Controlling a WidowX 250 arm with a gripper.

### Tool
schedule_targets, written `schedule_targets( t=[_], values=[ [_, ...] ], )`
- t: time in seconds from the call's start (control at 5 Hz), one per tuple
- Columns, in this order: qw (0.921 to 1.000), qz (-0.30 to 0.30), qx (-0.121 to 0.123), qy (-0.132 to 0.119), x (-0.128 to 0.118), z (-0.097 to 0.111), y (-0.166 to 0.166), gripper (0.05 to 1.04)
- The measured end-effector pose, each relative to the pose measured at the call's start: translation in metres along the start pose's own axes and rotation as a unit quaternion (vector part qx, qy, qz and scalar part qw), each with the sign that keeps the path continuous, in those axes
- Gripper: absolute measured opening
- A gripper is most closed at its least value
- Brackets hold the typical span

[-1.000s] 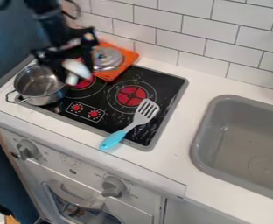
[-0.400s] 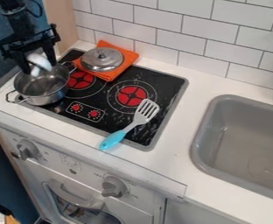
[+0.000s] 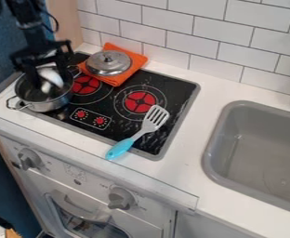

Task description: Put the mushroom in the pot

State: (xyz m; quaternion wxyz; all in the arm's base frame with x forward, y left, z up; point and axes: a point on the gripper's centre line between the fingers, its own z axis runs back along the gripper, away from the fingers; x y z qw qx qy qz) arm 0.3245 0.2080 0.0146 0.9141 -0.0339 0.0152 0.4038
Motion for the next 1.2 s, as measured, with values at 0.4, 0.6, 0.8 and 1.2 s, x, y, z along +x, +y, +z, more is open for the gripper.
schedule_targets(
  t=[0.4,0.6,0.8,1.2],
  values=[
    [0.9998,-0.015,0.009,0.001,0.003,0.0,-0.005,0.996],
    [0.9999,-0.011,0.004,-0.004,0.004,-0.001,-0.006,1.001],
    [0.9999,-0.014,0.001,0.003,0.0,-0.005,-0.007,1.0],
    [0.9982,0.007,0.025,-0.054,-0.011,0.065,-0.007,1.0]
  ],
)
